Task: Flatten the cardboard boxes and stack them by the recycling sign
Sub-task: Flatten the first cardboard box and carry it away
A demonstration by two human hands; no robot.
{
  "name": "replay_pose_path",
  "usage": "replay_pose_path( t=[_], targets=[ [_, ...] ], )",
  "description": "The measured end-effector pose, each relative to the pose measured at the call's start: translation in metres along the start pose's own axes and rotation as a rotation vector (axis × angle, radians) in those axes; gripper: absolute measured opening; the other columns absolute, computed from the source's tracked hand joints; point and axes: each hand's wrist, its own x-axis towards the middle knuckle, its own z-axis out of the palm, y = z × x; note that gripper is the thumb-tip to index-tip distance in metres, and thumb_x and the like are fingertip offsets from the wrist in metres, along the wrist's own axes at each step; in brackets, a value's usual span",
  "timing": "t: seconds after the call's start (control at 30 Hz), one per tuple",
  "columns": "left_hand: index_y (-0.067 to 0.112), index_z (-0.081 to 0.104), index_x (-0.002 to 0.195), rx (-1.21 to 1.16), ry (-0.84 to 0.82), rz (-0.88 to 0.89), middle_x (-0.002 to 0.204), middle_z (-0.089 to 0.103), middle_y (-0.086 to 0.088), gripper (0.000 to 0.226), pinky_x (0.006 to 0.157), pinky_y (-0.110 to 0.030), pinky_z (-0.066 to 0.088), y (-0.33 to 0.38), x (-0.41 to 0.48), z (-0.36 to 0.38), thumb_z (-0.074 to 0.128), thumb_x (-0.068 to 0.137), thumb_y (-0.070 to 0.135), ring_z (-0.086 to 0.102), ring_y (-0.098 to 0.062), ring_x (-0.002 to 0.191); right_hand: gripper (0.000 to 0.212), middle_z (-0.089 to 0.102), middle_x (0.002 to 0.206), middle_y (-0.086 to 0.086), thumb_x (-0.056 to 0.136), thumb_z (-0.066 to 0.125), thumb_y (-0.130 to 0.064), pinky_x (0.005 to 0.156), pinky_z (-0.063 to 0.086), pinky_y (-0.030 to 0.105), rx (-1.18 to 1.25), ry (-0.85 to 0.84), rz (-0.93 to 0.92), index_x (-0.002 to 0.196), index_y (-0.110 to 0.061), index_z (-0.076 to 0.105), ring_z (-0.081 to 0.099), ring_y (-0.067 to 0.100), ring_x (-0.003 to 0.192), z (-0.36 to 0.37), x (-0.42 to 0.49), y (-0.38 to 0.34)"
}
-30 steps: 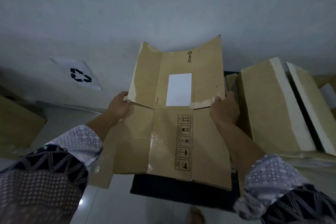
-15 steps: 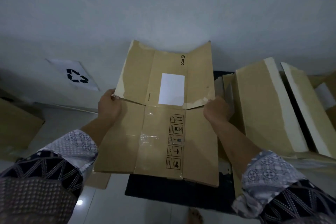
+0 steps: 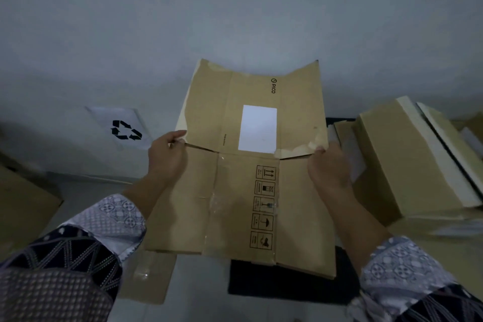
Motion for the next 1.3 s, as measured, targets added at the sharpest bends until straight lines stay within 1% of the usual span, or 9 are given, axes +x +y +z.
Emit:
replay_pose_path(
  t=[0.17, 0.27, 0.4, 0.53, 0.7, 0.87, 0.93, 1.07, 1.3],
  targets=[
    [0.019, 0.068, 0.120, -0.015, -0.053, 0.116, 0.117, 0.065, 0.004, 0.027, 0.087, -0.010, 0.037, -0.033, 0.025, -0.060, 0.055, 0.097, 0.016, 0.054, -0.004, 0.103, 0.033, 0.057, 0.128, 0.021, 0.102, 0.041, -0.020, 0.088, 0.042, 0.039, -0.016, 0.131, 0.010, 0.127, -0.003, 0.053, 0.054, 0.038, 0.115, 0.024, -0.060, -0.038],
    [0.020, 0.068, 0.119, -0.028, -0.082, 0.115, 0.113, 0.064, 0.008, 0.026, 0.081, -0.003, 0.036, -0.047, 0.031, -0.093, 0.056, 0.096, 0.015, 0.055, -0.003, 0.101, 0.035, 0.059, 0.126, 0.021, 0.101, 0.042, -0.022, 0.089, 0.042, 0.038, -0.002, 0.151, 0.041, 0.127, -0.003, 0.055, 0.055, 0.038, 0.112, 0.042, -0.090, -0.053],
    [0.022, 0.069, 0.117, -0.025, -0.088, 0.108, 0.110, 0.063, 0.010, 0.026, 0.091, -0.018, 0.042, -0.064, 0.030, -0.132, 0.057, 0.095, 0.015, 0.056, -0.004, 0.101, 0.037, 0.062, 0.119, 0.022, 0.101, 0.040, -0.026, 0.084, 0.044, 0.038, 0.009, 0.156, 0.098, 0.123, -0.002, 0.058, 0.059, 0.039, 0.106, 0.058, -0.130, -0.066],
    [0.022, 0.068, 0.116, -0.018, -0.069, 0.100, 0.107, 0.061, 0.011, 0.024, 0.086, -0.016, 0.039, -0.086, 0.019, -0.166, 0.057, 0.095, 0.016, 0.054, -0.003, 0.099, 0.025, 0.064, 0.111, 0.019, 0.100, 0.043, -0.020, 0.073, 0.037, 0.033, 0.072, 0.154, 0.048, 0.112, -0.003, 0.058, 0.060, 0.036, 0.098, 0.074, -0.170, -0.072],
    [0.017, 0.065, 0.115, 0.018, -0.010, 0.058, 0.101, 0.061, 0.005, 0.022, 0.075, -0.013, 0.040, -0.131, 0.000, -0.200, 0.060, 0.094, 0.017, 0.056, -0.009, 0.092, 0.022, 0.064, 0.106, 0.018, 0.100, 0.042, -0.022, 0.075, 0.043, 0.035, 0.086, 0.092, 0.043, 0.106, -0.005, 0.055, 0.060, 0.035, 0.095, 0.106, -0.206, -0.072],
    [0.015, 0.045, 0.136, -0.035, 0.034, -0.055, 0.109, 0.058, 0.000, 0.047, 0.078, -0.017, 0.040, -0.183, -0.007, -0.227, 0.063, 0.092, 0.015, 0.055, -0.009, 0.095, 0.022, 0.064, 0.110, 0.017, 0.099, 0.044, -0.023, 0.076, 0.041, 0.033, 0.081, 0.044, 0.059, 0.109, -0.007, 0.055, 0.060, 0.035, 0.102, 0.148, -0.244, -0.079],
    [0.015, 0.045, 0.141, 0.016, -0.008, -0.042, 0.116, 0.059, -0.001, 0.050, 0.082, -0.016, 0.040, -0.211, -0.001, -0.235, 0.060, 0.094, 0.015, 0.056, -0.013, 0.102, 0.020, 0.064, 0.110, 0.017, 0.100, 0.044, -0.022, 0.074, 0.036, 0.031, 0.077, 0.031, 0.078, 0.109, -0.007, 0.054, 0.059, 0.033, 0.100, 0.173, -0.259, -0.080],
    [0.021, 0.054, 0.137, 0.085, -0.057, -0.091, 0.124, 0.066, -0.006, 0.045, 0.095, -0.028, 0.048, -0.283, 0.022, -0.238, 0.060, 0.092, 0.017, 0.062, -0.022, 0.111, 0.019, 0.063, 0.106, 0.017, 0.100, 0.045, -0.022, 0.072, 0.033, 0.030, 0.044, 0.035, 0.109, 0.106, -0.007, 0.054, 0.056, 0.030, 0.092, 0.235, -0.284, -0.074],
    [0.025, 0.061, 0.130, 0.100, -0.121, -0.159, 0.110, 0.070, 0.003, 0.041, 0.086, -0.021, 0.047, -0.437, 0.053, -0.216, 0.058, 0.090, 0.017, 0.065, -0.014, 0.101, 0.023, 0.065, 0.109, 0.018, 0.101, 0.045, -0.022, 0.071, 0.032, 0.026, -0.028, 0.014, 0.164, 0.111, -0.005, 0.056, 0.061, 0.033, 0.098, 0.384, -0.312, -0.031]
  ],
)
